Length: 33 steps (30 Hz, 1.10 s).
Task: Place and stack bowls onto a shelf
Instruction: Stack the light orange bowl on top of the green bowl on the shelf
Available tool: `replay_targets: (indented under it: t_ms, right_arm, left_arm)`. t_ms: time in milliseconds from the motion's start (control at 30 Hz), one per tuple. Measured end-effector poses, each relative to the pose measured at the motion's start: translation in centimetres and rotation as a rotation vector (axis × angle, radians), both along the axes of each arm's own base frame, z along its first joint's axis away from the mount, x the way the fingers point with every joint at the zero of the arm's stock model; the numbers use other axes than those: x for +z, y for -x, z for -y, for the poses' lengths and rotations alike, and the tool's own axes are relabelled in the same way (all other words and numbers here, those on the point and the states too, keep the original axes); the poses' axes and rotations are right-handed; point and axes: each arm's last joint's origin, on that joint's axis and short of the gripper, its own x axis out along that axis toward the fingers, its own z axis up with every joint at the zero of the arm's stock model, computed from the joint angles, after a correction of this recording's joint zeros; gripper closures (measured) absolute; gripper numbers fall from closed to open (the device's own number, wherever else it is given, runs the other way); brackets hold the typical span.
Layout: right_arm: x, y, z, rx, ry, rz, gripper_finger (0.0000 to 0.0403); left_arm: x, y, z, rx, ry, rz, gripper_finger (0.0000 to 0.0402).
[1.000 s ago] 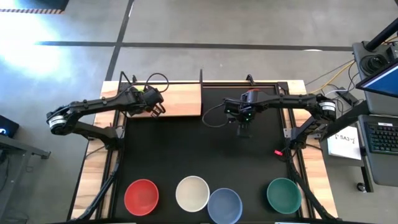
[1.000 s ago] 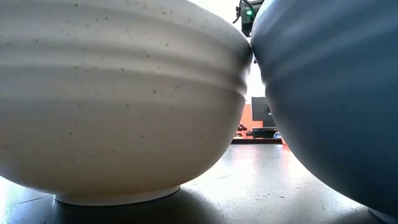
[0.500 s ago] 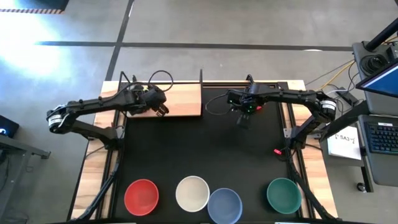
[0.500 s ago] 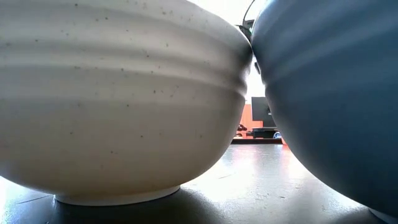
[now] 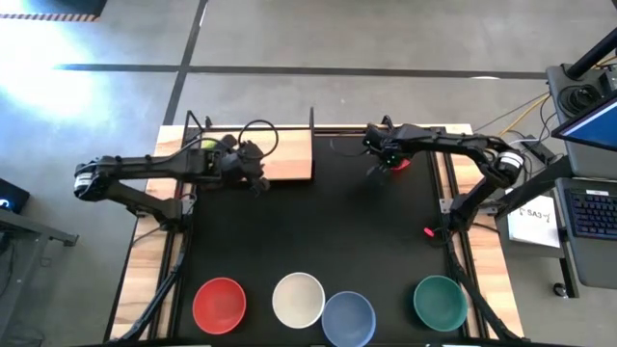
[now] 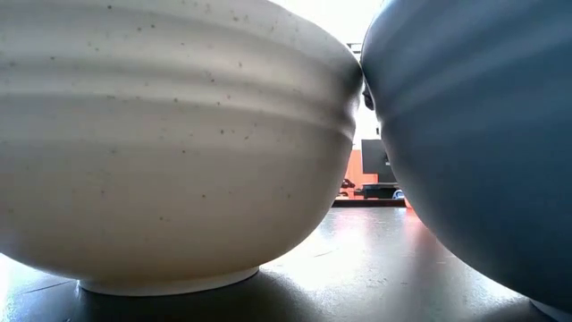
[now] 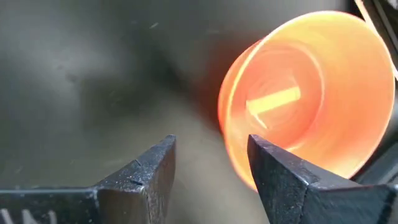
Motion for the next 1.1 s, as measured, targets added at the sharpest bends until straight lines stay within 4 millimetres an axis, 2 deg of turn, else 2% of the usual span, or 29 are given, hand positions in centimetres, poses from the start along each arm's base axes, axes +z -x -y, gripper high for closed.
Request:
replay_targets:
  t_ms: [167, 333, 433, 633, 800, 967, 1100]
  right_arm:
    - [-1.4, 1.2, 1.0, -0.038, 0.012, 0.013, 0.0222]
    - [-2.5, 1.9, 1.1, -0.051, 0.008, 0.008, 0.0251]
    - [-2.6, 2.0, 1.0, -0.024, 0.004, -0.002, 0.0287]
    - [-2.6, 2.0, 1.0, 0.029, -0.005, -0.004, 0.0384]
    - [-2.4, 1.7, 0.6, 0.05, -0.117, 0.071, 0.0394]
    - [-2.1, 1.0, -0.9, 0.109, -0.23, 0.088, 0.0393]
    - [-1.1, 0.0, -2.3, 0.206, -0.289, 0.088, 0.0394]
  left_arm:
    - [0.7, -0.2, 0.4, -0.019, -0.004, 0.031, 0.0267]
    - [0.8, -0.4, 0.6, -0.027, -0.005, 0.056, 0.0267]
    - [0.5, -0.6, 0.7, -0.031, -0.003, 0.059, 0.0267]
    - [-0.4, -1.8, 1.5, -0.062, 0.002, 0.05, 0.0267]
    - [-1.7, -3.2, 2.5, -0.083, 0.017, 0.022, 0.0267]
    - [-3.2, -4.4, 3.9, -0.125, 0.029, -0.033, 0.0267]
    - [-3.8, -4.7, 4.9, -0.171, 0.048, -0.052, 0.0267]
